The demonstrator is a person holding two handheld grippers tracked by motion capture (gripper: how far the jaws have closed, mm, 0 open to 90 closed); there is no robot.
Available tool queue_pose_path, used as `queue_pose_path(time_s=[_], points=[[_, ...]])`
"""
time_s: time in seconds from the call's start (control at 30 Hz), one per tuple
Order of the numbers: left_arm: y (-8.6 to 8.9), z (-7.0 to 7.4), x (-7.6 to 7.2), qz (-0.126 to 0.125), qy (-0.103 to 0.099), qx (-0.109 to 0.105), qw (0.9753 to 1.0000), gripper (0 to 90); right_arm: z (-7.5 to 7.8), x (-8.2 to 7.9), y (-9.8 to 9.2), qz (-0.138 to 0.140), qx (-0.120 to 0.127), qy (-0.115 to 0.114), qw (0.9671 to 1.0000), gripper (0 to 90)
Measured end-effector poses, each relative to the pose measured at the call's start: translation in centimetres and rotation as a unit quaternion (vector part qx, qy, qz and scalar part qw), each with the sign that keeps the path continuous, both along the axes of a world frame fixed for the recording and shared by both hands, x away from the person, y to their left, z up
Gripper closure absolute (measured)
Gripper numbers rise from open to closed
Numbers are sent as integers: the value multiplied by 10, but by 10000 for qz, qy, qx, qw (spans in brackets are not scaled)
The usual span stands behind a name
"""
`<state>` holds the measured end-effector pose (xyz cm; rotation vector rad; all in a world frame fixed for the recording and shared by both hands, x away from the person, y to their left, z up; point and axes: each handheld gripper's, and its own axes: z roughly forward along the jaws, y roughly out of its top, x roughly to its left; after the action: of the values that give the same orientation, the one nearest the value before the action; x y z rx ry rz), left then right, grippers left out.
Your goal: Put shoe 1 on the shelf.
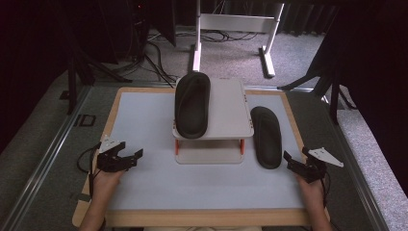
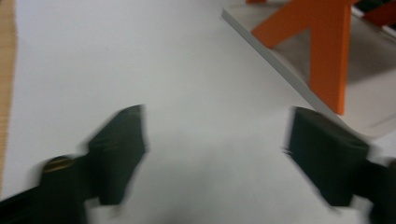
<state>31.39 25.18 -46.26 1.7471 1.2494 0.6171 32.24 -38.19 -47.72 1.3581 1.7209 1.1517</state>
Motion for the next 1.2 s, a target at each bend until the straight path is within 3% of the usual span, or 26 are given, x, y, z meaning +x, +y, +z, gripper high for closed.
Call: queue_pose_path(time_s=[0.17, 0.3, 0.43, 0.53, 0.6, 0.83, 1.03, 1.2], points=[[3, -5, -8, 260, -435, 0, 9987, 136, 0, 0, 0, 2, -5, 3, 10000, 176], [6, -10, -11, 324, -567, 32, 9979, 136, 0, 0, 0, 7, -9, -2, 10000, 175], [10, -15, -14, 364, -568, 96, 9977, 136, 0, 0, 0, 11, -13, -3, 10000, 175], [14, -18, -19, 464, -680, 112, 9965, 137, 0, 0, 0, 22, -12, -5, 10000, 175], [18, -20, -22, 488, -863, 117, 9950, 136, 0, 0, 0, 24, -9, -5, 10000, 175], [28, -24, -30, 643, -1000, 31, 9929, 136, 0, 0, 1, 21, -43, -6, 10000, 175], [32, -26, -34, 878, -1208, -115, 9887, 137, 0, 0, 0, 55, -37, -16, 10000, 175], [37, -27, -39, 1204, -1410, -421, 9818, 137, 0, 0, 2, 84, -93, 6, 9999, 174]])
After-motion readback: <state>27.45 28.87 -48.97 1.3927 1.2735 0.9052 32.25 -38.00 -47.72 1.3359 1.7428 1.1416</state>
